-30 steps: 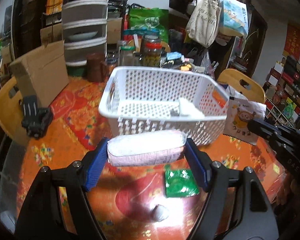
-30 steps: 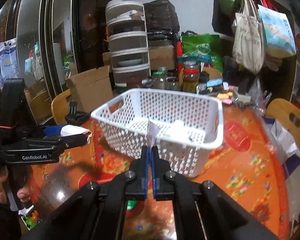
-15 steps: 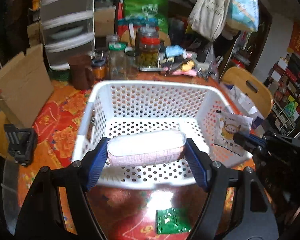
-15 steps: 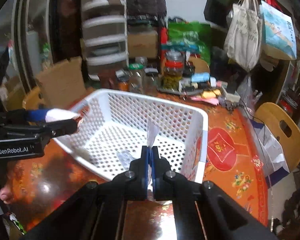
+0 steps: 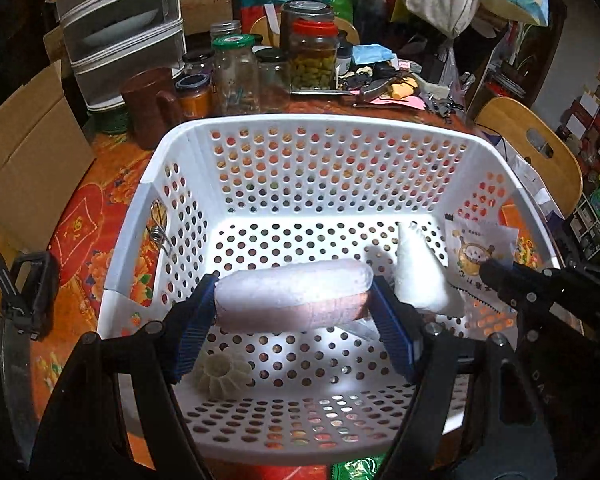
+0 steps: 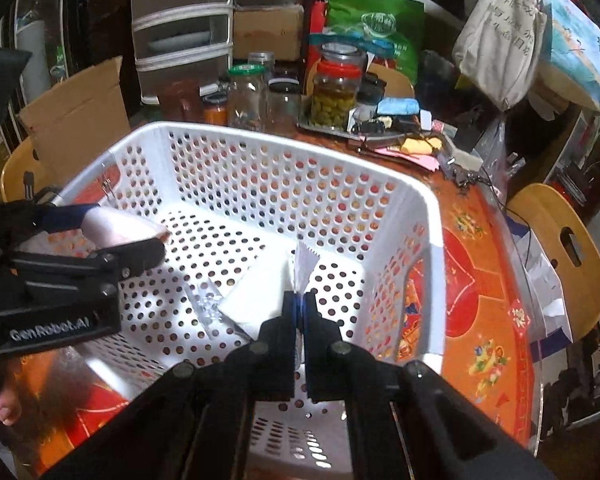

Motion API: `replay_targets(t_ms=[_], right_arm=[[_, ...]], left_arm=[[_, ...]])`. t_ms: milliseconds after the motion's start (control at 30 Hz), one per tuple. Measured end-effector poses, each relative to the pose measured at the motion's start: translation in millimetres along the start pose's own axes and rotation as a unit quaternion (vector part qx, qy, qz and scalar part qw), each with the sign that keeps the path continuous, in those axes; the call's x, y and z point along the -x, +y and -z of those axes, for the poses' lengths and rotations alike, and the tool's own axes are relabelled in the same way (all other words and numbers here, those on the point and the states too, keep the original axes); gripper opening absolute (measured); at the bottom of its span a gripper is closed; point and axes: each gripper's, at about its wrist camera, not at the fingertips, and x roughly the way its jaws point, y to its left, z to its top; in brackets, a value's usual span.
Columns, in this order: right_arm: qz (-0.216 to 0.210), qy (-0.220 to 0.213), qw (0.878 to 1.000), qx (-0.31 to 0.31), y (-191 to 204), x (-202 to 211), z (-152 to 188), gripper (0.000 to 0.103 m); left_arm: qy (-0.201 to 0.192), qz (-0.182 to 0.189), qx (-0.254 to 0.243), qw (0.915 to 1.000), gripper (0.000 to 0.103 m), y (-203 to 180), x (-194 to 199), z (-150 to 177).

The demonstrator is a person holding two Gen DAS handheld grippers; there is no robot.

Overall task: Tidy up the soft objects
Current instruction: 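Lower both tools into the basket and open them to release the roll and packet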

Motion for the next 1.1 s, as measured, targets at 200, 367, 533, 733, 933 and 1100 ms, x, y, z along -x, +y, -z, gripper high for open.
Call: replay_targets(t_ms=[200,367,533,733,933,1100], right_arm=[[0.007,0.000,1.000,-0.003,-0.2,-5.9,-0.6,0.010],[0.001,-0.015,1.000,-0.002,1.4,0.9,-0.9,0.049],[-0.005,-0.028,1.000,-0.007,-1.2,11.4,-0.1,0.056],[-0.012,-0.041,0.999,-0.024,-12.6,27.4,6.5,0.073],[-0.019,-0.056,0.998,-0.035,-19.2,42.2,18.2,0.086],[-0.026,-0.079,0.995,-0.049,-25.5,62.0,33.7,0.090]], left_arm=[[0.002,0.004,0.006,1.0000,0.074,6.3,-5.5,0.9],[-0.005,0.006,0.007,0.9999,0.081,6.9,-0.4,2.5],[-0.018,0.008,0.006,0.9998,0.090,3.1,12.7,2.3],[-0.041,0.006,0.002,0.9991,0.100,-1.4,35.8,5.4],[-0.067,-0.004,-0.009,0.9977,0.103,-5.4,65.1,19.3],[-0.088,0.002,-0.004,0.9961,0.103,1.2,89.1,40.7]])
